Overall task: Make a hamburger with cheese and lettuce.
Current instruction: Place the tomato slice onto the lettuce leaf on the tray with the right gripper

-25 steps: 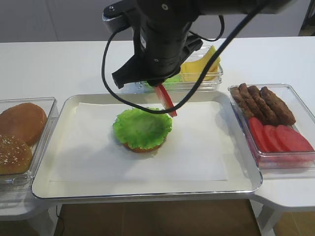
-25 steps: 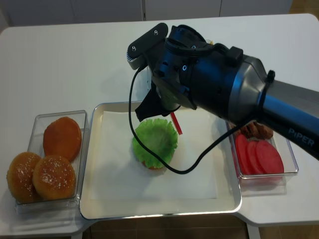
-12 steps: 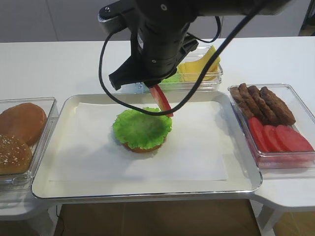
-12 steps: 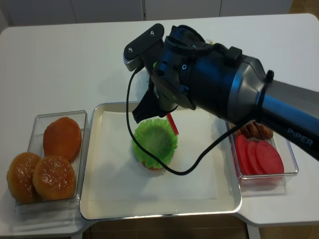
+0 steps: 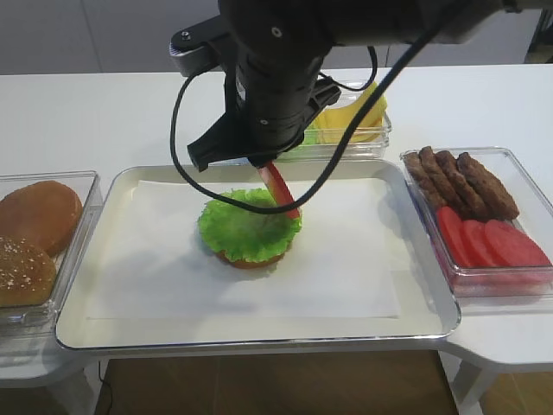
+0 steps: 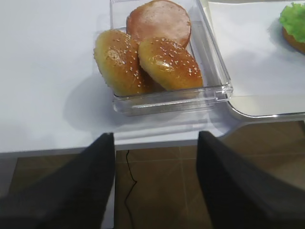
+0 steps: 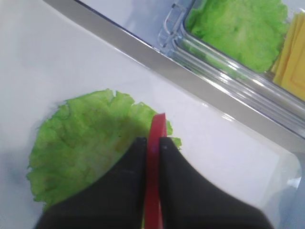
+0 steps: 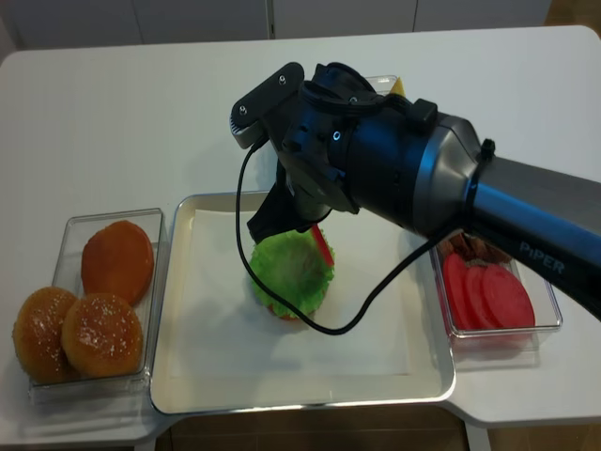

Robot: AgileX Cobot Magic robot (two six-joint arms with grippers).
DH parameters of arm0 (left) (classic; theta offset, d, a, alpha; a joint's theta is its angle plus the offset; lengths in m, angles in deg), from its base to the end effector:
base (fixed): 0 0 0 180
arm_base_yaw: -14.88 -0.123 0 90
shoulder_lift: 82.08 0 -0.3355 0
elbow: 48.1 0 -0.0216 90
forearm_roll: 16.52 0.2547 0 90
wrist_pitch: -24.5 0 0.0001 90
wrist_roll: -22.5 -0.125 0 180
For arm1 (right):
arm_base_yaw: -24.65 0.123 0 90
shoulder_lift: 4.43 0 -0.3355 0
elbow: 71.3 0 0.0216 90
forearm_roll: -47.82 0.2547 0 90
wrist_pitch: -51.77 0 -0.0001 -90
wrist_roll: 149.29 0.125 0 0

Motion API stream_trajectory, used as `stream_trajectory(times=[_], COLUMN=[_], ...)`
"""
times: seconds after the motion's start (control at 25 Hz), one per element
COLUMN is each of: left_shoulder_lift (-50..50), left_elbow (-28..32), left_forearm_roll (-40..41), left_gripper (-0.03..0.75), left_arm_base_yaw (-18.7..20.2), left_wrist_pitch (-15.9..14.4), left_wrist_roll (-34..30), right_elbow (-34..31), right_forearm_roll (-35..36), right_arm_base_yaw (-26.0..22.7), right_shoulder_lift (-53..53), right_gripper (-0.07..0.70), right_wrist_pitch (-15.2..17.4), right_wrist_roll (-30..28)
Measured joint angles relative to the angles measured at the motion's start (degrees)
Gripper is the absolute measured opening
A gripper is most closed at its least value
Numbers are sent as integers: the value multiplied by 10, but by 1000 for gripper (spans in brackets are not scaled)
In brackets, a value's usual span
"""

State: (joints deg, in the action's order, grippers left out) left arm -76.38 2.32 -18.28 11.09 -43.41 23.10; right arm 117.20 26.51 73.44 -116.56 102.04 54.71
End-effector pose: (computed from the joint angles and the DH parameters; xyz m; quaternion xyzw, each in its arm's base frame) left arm -0.0306 -0.0056 0.2462 -0.0322 0.8824 -0.0022 0.4694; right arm 0.3132 0.3046 0.2889 -0.2866 0.9172 -0.0013 0.2767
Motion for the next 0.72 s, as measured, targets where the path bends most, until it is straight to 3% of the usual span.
stream_trajectory(times=[0.72], left_shoulder_lift=[0], left_elbow=[0], left_forearm_roll=[0], left_gripper=[404], left_arm_base_yaw=[0], left_wrist_pitch=[0], left_wrist_roll=[0], right_elbow=[0], right_forearm_roll=[7], right_arm_base_yaw=[0], right_shoulder_lift=[-5], right_gripper=[71], right_wrist_pitch=[-6], right_wrist_roll=[0])
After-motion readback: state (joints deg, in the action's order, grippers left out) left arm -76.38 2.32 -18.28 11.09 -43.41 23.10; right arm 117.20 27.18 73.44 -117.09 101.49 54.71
